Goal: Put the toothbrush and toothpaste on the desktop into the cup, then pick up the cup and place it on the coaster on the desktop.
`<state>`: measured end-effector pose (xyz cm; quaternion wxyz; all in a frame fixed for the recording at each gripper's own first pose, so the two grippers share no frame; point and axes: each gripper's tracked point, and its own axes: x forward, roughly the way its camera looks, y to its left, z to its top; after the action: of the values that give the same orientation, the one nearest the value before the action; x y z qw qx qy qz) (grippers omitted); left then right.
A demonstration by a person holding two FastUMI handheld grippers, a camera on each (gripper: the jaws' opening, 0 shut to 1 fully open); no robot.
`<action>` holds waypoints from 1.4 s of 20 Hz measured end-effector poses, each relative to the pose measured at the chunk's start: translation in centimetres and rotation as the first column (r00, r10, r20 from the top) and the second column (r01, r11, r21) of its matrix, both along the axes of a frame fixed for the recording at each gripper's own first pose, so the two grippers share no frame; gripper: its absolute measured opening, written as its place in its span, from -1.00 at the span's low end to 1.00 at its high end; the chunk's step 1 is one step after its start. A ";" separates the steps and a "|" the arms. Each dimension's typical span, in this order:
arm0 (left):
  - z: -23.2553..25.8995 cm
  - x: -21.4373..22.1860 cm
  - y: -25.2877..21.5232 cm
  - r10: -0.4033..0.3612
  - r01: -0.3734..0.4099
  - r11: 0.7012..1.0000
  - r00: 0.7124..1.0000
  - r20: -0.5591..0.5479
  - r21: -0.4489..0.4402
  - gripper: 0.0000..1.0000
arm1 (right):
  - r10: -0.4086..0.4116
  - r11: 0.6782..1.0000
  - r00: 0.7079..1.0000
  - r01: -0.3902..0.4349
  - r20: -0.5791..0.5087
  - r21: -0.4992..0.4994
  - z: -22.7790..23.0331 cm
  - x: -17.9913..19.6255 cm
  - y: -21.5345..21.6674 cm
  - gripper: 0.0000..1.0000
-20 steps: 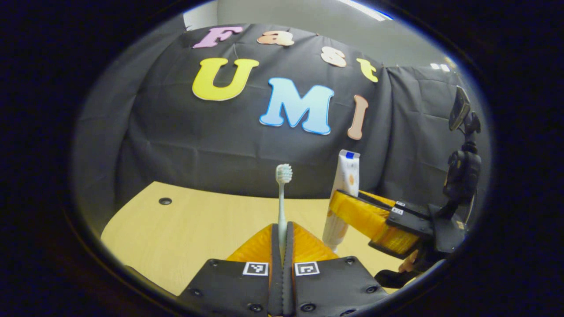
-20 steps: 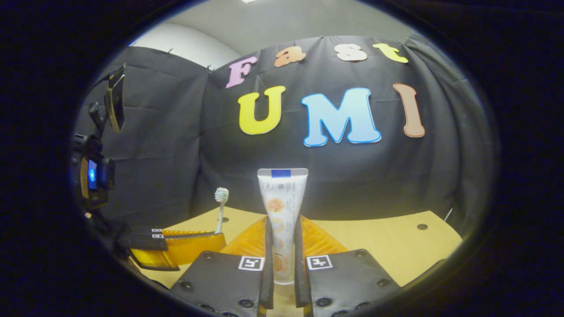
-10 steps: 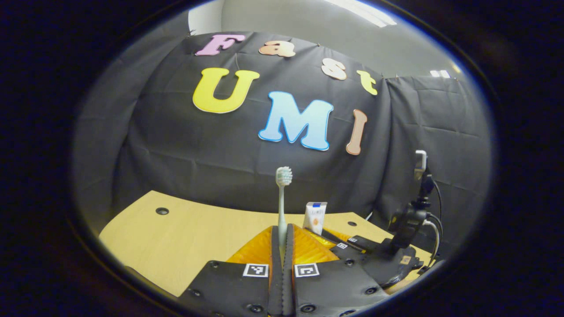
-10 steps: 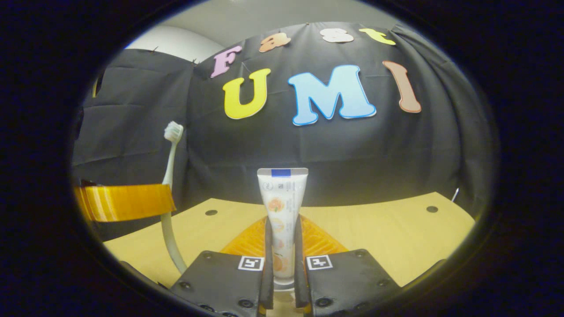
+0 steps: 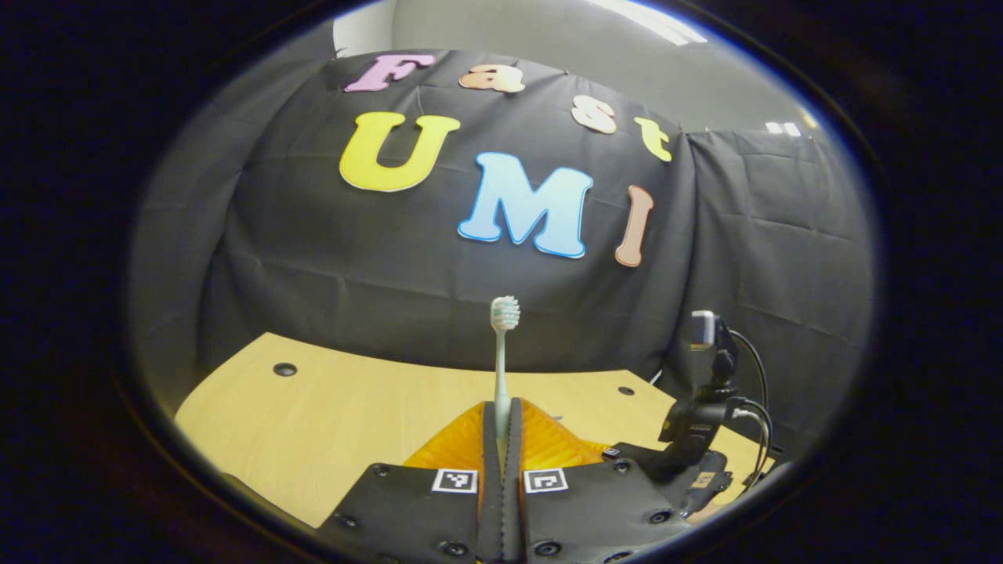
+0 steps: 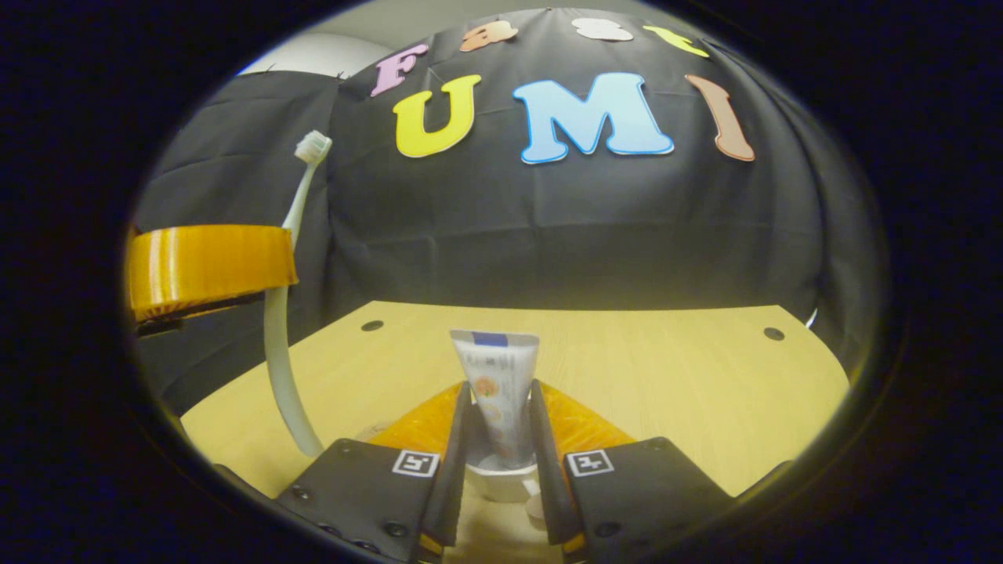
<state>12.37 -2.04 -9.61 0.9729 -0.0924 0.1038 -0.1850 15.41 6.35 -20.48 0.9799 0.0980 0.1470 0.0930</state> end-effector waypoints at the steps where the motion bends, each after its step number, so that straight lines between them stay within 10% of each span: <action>1: -0.2 0.0 0.0 -0.001 0.001 1.000 1.000 -0.007 -0.005 -0.84 | -0.007 1.000 1.000 0.007 0.011 -0.007 1.0 -0.4 -0.6 -0.12; 9: 1.8 2.3 -3.8 -0.060 0.067 0.995 0.994 0.091 -0.073 -0.86 | -0.115 0.993 0.987 0.117 0.114 -0.007 6.5 -5.2 -5.9 0.75; 19: -2.5 4.4 -6.9 -0.094 0.102 0.993 0.988 0.124 -0.056 -0.85 | -0.272 0.962 0.960 0.270 0.075 0.031 6.0 -10.5 -12.4 0.76; 28: -6.1 4.2 -7.1 -0.107 0.104 0.994 0.989 0.103 0.031 -0.82 | -0.242 0.970 0.969 0.242 0.042 0.006 5.2 -11.2 -11.4 0.76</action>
<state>16.59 -9.19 -15.67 0.9669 -0.0648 0.0600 -0.2395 4.24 -5.02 -15.28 0.9868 0.1133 0.1131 -0.0249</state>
